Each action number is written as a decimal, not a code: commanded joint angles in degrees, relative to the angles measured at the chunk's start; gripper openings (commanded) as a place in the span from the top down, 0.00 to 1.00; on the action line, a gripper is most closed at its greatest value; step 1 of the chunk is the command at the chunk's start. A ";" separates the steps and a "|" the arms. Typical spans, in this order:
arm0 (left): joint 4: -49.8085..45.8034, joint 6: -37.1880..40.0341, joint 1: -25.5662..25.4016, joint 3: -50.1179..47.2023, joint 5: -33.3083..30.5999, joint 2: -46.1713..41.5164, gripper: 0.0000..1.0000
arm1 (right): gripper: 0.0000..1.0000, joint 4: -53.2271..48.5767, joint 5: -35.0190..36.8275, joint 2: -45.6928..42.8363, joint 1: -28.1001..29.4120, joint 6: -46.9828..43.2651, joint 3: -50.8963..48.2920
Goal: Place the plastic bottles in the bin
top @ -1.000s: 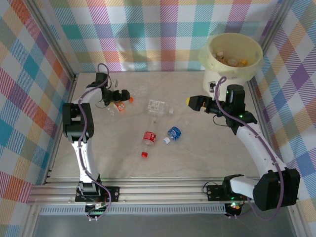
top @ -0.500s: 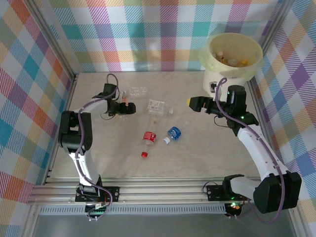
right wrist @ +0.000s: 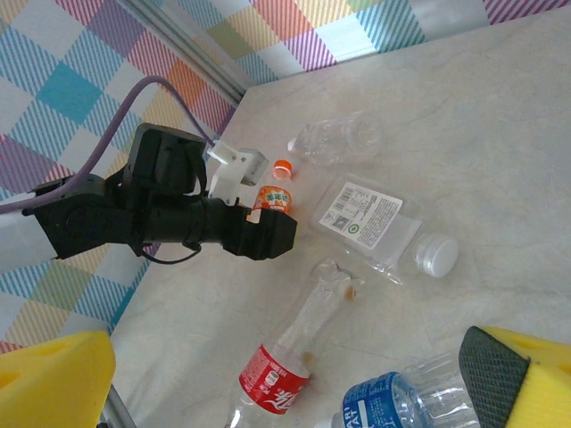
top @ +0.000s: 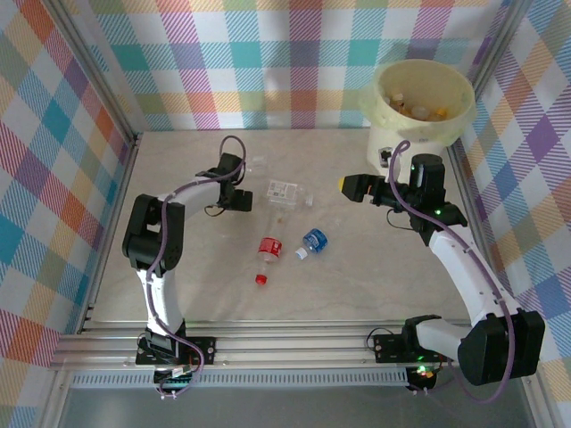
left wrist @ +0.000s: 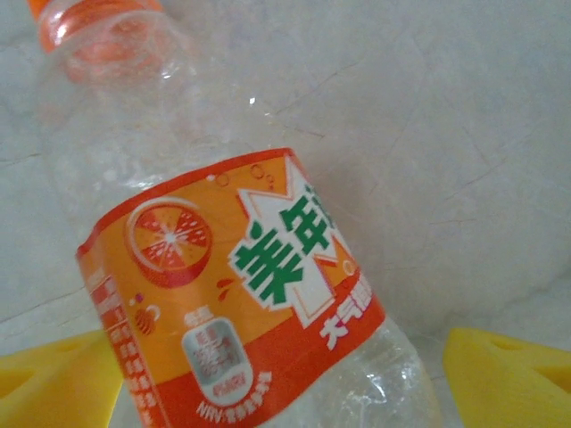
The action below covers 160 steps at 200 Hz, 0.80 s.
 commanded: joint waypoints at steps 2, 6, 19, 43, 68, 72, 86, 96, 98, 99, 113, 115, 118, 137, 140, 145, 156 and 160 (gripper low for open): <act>-2.97 -2.60 0.01 2.15 -6.32 1.01 0.09 | 0.00 -0.31 0.23 -0.91 0.28 -1.89 0.95; -3.12 -2.69 0.01 2.14 -6.46 0.98 0.10 | 0.00 -0.33 0.19 -0.87 0.25 -1.98 0.99; -3.12 -2.86 0.02 2.15 -6.55 1.00 0.10 | 0.00 -0.41 0.26 -0.79 0.26 -2.07 0.95; -4.30 -3.21 0.01 2.99 -6.96 1.82 0.13 | 0.00 -0.40 0.52 -0.72 0.27 -2.16 0.68; -5.29 -3.59 0.05 3.75 -7.47 2.45 0.16 | 0.00 -0.31 0.63 -0.74 0.27 -2.33 0.50; -5.24 -3.59 0.09 3.67 -7.25 2.41 0.16 | 0.00 -0.33 0.63 -0.74 0.27 -2.40 0.50; -5.08 -3.51 0.10 3.54 -6.43 2.19 0.22 | 0.00 -0.34 0.70 -0.74 0.28 -2.50 0.57; -5.17 -3.58 0.10 3.47 -5.85 2.09 0.26 | 0.00 -0.27 0.72 -0.74 0.29 -2.58 0.59; -5.20 -3.59 0.10 3.43 -5.75 2.14 0.27 | 0.00 -0.24 0.69 -0.76 0.29 -2.55 0.59; -5.22 -3.59 0.10 3.46 -5.78 2.14 0.27 | 0.00 -0.26 0.70 -0.75 0.23 -2.58 0.59; -5.38 -4.05 0.10 3.27 -5.96 2.04 0.30 | 0.00 -0.20 0.78 -0.74 0.27 -2.60 0.64; -5.45 -4.17 0.10 3.29 -6.04 2.01 0.30 | 0.00 -0.13 0.73 -0.74 0.29 -2.60 0.63; -5.51 -4.33 0.10 3.29 -6.14 2.04 0.31 | 0.00 -0.10 0.71 -0.74 0.26 -2.60 0.67; -5.62 -4.92 0.18 3.12 -5.84 1.89 0.37 | 0.00 -0.11 0.82 -0.74 0.30 -2.60 0.77; -5.55 -5.03 0.18 2.98 -5.80 1.84 0.38 | 0.00 -0.11 0.83 -0.74 0.27 -2.71 0.77; -5.49 -5.12 0.18 2.89 -5.42 1.72 0.39 | 0.00 -0.11 0.85 -0.74 0.29 -2.75 0.85; -5.34 -5.34 0.18 2.69 -4.44 1.15 0.40 | 0.00 0.09 0.84 -0.84 0.28 -2.67 0.94; -5.18 -5.42 0.17 2.48 -4.04 0.83 0.41 | 0.00 0.04 0.82 -0.83 0.31 -2.69 0.94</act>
